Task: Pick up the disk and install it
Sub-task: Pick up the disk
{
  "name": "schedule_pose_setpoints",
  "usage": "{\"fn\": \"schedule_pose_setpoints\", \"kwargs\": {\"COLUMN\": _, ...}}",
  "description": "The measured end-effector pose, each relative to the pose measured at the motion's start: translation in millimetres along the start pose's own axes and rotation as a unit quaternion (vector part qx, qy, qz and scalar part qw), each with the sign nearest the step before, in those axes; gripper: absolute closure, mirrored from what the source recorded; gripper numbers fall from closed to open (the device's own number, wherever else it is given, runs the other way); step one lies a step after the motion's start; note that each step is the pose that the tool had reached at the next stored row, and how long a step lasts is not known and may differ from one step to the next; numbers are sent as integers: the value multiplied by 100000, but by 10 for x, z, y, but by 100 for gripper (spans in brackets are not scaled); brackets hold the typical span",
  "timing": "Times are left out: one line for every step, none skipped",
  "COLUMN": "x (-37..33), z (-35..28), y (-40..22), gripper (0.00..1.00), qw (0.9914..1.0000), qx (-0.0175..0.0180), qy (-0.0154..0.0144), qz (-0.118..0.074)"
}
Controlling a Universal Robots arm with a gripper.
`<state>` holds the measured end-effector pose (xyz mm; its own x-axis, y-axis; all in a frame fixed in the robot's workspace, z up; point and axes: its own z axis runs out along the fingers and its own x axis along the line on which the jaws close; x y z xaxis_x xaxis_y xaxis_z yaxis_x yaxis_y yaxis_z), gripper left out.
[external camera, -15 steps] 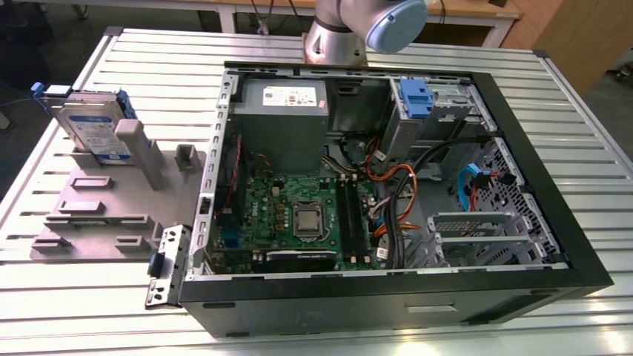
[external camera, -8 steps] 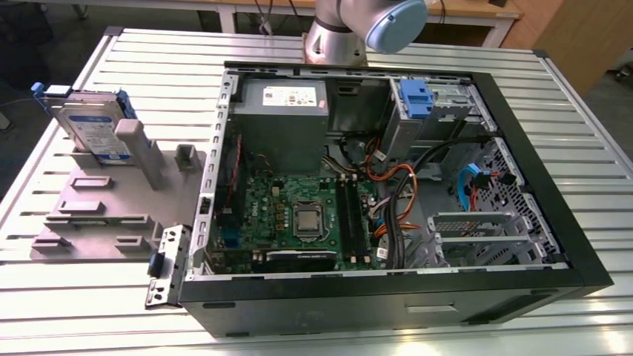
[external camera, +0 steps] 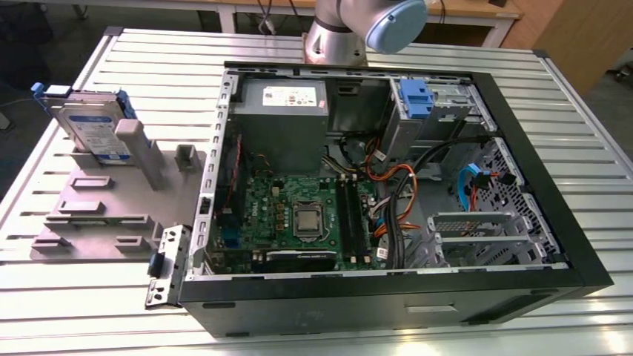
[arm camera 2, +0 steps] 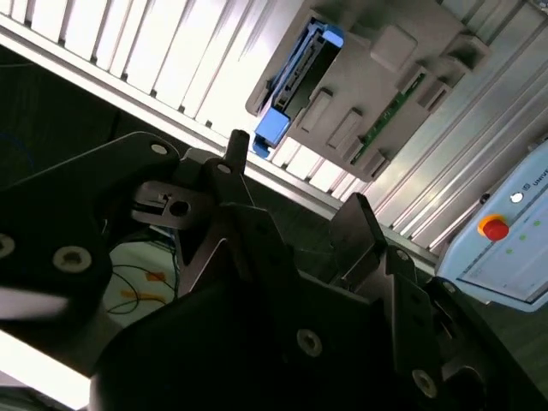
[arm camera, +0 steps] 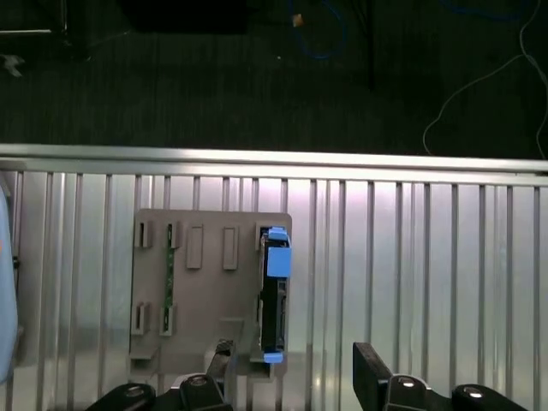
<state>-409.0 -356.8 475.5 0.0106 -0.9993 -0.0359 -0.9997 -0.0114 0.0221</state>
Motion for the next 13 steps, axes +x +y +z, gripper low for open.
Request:
{"fn": "schedule_pose_setpoints", "kwargs": {"x": 0, "z": 1, "y": 0, "gripper": 35, "qw": 100000, "qx": 6, "qy": -2, "qz": -1}}
{"fn": "schedule_pose_setpoints", "kwargs": {"x": 0, "z": 2, "y": 0, "gripper": 35, "qw": 100000, "qx": 5, "qy": -2, "qz": -1}}
{"fn": "schedule_pose_setpoints", "kwargs": {"x": 0, "z": 6, "y": 0, "gripper": 35, "qw": 100000, "qx": 10, "qy": -4, "qz": -3}}
{"fn": "schedule_pose_setpoints", "kwargs": {"x": 0, "z": 9, "y": 0, "gripper": 35, "qw": 100000, "qx": 10, "qy": -6, "qz": -2}}
{"fn": "schedule_pose_setpoints", "kwargs": {"x": 1, "z": 10, "y": 0, "gripper": 35, "qw": 100000, "qx": 11, "qy": -5, "qz": -2}}
{"fn": "schedule_pose_setpoints", "kwargs": {"x": 1, "z": 11, "y": 0, "gripper": 35, "qw": 100000, "qx": 8, "qy": -5, "qz": -2}}
{"fn": "schedule_pose_setpoints", "kwargs": {"x": 0, "z": 15, "y": -1, "gripper": 35, "qw": 100000, "qx": 21, "qy": -10, "qz": -1}}
{"fn": "schedule_pose_setpoints", "kwargs": {"x": 1, "z": 18, "y": -1, "gripper": 35, "qw": 100000, "qx": 13, "qy": -8, "qz": -1}}
{"fn": "schedule_pose_setpoints", "kwargs": {"x": 1, "z": 21, "y": -1, "gripper": 35, "qw": 100000, "qx": 8, "qy": -5, "qz": -1}}
{"fn": "schedule_pose_setpoints", "kwargs": {"x": 1, "z": 25, "y": -1, "gripper": 35, "qw": 100000, "qx": 10, "qy": -4, "qz": -2}}
{"fn": "schedule_pose_setpoints", "kwargs": {"x": 1, "z": 29, "y": -1, "gripper": 35, "qw": 100000, "qx": 10, "qy": -5, "qz": -2}}
{"fn": "schedule_pose_setpoints", "kwargs": {"x": 1, "z": 33, "y": -1, "gripper": 35, "qw": 100000, "qx": 8, "qy": -5, "qz": -3}}
{"fn": "schedule_pose_setpoints", "kwargs": {"x": 1, "z": 38, "y": -1, "gripper": 35, "qw": 100000, "qx": 10, "qy": -5, "qz": -2}}
